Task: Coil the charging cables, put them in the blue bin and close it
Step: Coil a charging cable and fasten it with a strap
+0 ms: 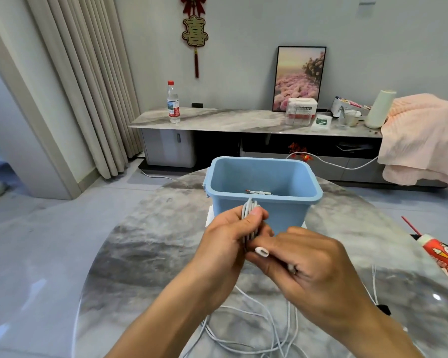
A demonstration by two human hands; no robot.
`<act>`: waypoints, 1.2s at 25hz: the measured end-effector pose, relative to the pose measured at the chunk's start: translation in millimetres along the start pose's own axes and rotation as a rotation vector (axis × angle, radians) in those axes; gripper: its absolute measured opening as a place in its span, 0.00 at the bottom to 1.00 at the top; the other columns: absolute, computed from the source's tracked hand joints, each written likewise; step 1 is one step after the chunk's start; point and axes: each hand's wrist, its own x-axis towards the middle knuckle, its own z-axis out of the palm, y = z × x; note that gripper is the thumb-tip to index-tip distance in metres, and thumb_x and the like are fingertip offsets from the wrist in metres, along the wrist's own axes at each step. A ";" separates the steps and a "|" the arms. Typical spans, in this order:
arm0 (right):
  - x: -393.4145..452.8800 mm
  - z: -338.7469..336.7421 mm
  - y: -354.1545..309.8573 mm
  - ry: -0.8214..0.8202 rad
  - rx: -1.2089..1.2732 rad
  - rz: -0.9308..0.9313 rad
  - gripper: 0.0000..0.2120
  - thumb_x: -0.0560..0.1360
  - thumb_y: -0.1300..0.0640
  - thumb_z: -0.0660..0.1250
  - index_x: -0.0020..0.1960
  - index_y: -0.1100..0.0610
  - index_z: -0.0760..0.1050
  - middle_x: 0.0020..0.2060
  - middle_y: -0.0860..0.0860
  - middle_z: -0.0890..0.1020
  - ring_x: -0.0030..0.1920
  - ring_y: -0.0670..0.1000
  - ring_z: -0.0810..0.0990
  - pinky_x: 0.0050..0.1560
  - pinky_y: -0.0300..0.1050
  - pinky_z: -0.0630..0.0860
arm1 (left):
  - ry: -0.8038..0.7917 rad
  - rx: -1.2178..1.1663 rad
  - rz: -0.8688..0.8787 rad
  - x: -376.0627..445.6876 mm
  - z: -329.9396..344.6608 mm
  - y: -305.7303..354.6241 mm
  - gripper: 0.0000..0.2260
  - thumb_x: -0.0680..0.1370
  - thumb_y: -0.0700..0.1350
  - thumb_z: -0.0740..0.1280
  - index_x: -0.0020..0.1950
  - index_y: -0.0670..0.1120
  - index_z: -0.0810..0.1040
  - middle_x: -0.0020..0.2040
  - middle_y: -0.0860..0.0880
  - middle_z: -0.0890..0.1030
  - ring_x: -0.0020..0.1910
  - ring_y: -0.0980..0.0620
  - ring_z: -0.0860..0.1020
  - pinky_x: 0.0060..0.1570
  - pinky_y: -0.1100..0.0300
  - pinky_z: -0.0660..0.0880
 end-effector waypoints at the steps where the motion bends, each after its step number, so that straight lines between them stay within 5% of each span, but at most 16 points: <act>1: 0.9 -2.4 0.5 0.021 0.001 0.023 0.06 0.76 0.51 0.70 0.46 0.52 0.84 0.32 0.39 0.71 0.34 0.40 0.65 0.35 0.33 0.65 | 0.001 0.042 -0.013 -0.7 0.1 0.9 0.06 0.76 0.44 0.65 0.44 0.42 0.73 0.32 0.46 0.73 0.33 0.49 0.70 0.35 0.60 0.67; 5: 4.2 -3.0 3.9 0.036 0.038 0.123 0.08 0.70 0.53 0.73 0.48 0.51 0.79 0.40 0.39 0.71 0.42 0.41 0.72 0.40 0.34 0.68 | -0.025 0.116 -0.004 -2.3 0.3 5.3 0.08 0.77 0.44 0.64 0.42 0.42 0.76 0.36 0.43 0.74 0.40 0.44 0.70 0.39 0.52 0.64; 9: 7.1 -7.5 5.6 -0.113 0.067 0.143 0.21 0.66 0.51 0.74 0.57 0.47 0.72 0.58 0.38 0.73 0.61 0.43 0.72 0.60 0.40 0.68 | 0.036 0.174 -0.087 -6.6 7.0 -3.1 0.11 0.75 0.49 0.61 0.36 0.49 0.79 0.34 0.48 0.75 0.34 0.50 0.73 0.43 0.51 0.64; 12: 7.6 -8.3 2.5 -0.193 0.095 0.168 0.22 0.66 0.50 0.73 0.58 0.43 0.73 0.52 0.35 0.77 0.54 0.42 0.76 0.54 0.39 0.71 | 0.008 0.183 -0.125 -9.5 12.4 -9.9 0.10 0.70 0.50 0.60 0.34 0.49 0.79 0.35 0.45 0.74 0.34 0.51 0.73 0.44 0.51 0.66; 16: 9.3 -19.4 14.9 -0.140 0.507 0.408 0.14 0.67 0.57 0.80 0.50 0.50 0.80 0.40 0.45 0.85 0.38 0.46 0.85 0.43 0.39 0.79 | -0.132 0.138 -0.147 -10.9 13.3 -8.2 0.16 0.75 0.53 0.58 0.52 0.44 0.78 0.34 0.46 0.69 0.28 0.53 0.66 0.33 0.57 0.60; 18: 7.7 -20.1 19.4 -0.148 0.375 0.365 0.13 0.68 0.53 0.79 0.50 0.48 0.81 0.41 0.46 0.85 0.41 0.49 0.84 0.43 0.45 0.80 | -0.131 0.156 -0.184 -12.0 16.5 -5.4 0.16 0.79 0.55 0.57 0.55 0.45 0.77 0.31 0.53 0.72 0.27 0.55 0.64 0.34 0.58 0.59; 21: 4.3 -15.4 21.4 -0.190 0.352 0.337 0.19 0.69 0.50 0.75 0.60 0.43 0.78 0.44 0.46 0.82 0.44 0.52 0.82 0.46 0.49 0.79 | -0.094 0.210 -0.240 -13.8 23.0 -1.5 0.24 0.82 0.61 0.49 0.50 0.51 0.80 0.26 0.58 0.72 0.25 0.56 0.61 0.28 0.64 0.61; 24: -1.3 -1.7 18.2 -0.088 0.394 0.306 0.22 0.70 0.51 0.72 0.64 0.43 0.77 0.42 0.47 0.77 0.41 0.49 0.78 0.44 0.38 0.74 | -0.011 0.216 -0.247 -15.3 24.8 -2.2 0.31 0.78 0.68 0.48 0.31 0.49 0.78 0.24 0.51 0.64 0.21 0.56 0.60 0.23 0.67 0.58; 30: -10.8 36.1 -3.4 0.213 0.337 0.332 0.05 0.70 0.55 0.69 0.43 0.53 0.83 0.37 0.48 0.72 0.37 0.47 0.76 0.38 0.34 0.71 | 0.228 0.164 -0.313 -16.4 28.3 -3.5 0.34 0.76 0.71 0.51 0.32 0.46 0.80 0.27 0.48 0.80 0.23 0.53 0.78 0.22 0.67 0.70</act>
